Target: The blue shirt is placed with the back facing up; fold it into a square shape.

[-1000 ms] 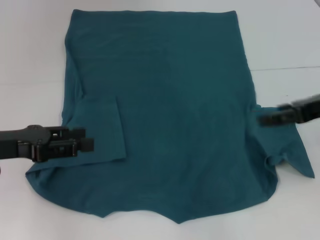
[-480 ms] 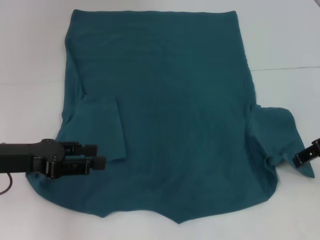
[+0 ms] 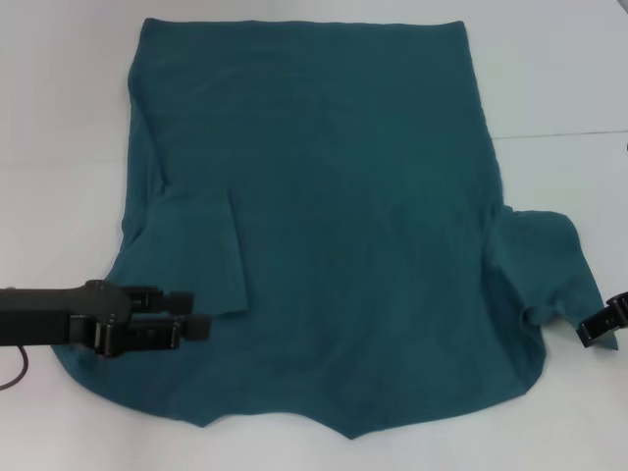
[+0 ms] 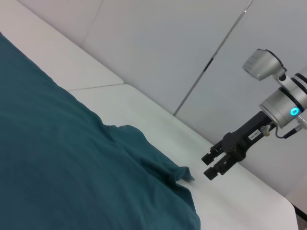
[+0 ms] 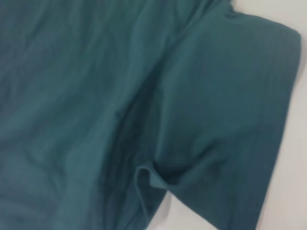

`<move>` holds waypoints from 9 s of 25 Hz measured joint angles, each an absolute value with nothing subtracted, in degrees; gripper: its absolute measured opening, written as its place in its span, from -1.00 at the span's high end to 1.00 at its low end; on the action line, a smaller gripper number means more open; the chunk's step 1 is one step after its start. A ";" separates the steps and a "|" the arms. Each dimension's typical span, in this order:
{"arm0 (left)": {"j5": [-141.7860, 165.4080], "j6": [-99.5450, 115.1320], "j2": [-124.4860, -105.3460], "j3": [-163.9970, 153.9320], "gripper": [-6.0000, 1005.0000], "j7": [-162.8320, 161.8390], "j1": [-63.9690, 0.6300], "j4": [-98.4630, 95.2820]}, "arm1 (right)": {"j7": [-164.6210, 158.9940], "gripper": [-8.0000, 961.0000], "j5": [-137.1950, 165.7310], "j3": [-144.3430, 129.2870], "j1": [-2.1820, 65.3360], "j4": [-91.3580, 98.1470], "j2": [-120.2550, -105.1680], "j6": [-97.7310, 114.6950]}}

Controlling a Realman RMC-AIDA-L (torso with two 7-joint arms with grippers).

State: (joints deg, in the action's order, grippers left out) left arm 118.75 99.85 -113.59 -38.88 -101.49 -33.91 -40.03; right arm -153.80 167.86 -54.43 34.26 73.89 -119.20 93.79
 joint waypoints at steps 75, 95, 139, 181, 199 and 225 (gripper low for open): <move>120.07 98.00 -115.58 -40.61 -0.23 -103.33 -33.75 -39.81 | -157.14 -0.53 168.04 -63.19 34.52 61.02 -116.80 78.49; 120.06 98.10 -115.57 -40.35 -0.23 -103.99 -33.75 -40.23 | -157.00 0.95 167.96 -63.43 33.53 63.16 -117.07 76.49; 120.07 97.64 -115.58 -39.91 -0.23 -105.39 -32.11 -40.21 | -147.86 0.95 167.94 -92.53 37.48 86.13 -120.74 84.39; 148.62 81.73 -118.26 -40.06 -0.19 -130.27 -33.49 -56.05 | -137.47 -0.97 148.76 -73.22 34.18 86.19 -120.04 93.18; 154.87 75.14 -120.17 -44.83 -0.14 -134.73 -34.11 -58.96 | -137.64 -0.97 148.95 -73.39 34.20 85.93 -120.06 93.04; 157.18 73.36 -120.42 -45.79 -0.07 -134.85 -34.46 -57.76 | -137.64 -0.97 148.98 -73.83 34.28 85.96 -120.15 92.90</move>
State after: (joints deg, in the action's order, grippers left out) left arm 157.18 73.36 -120.42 -45.79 -134.85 -34.46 -57.76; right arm -137.64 148.98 -73.83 34.28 85.96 -120.15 92.90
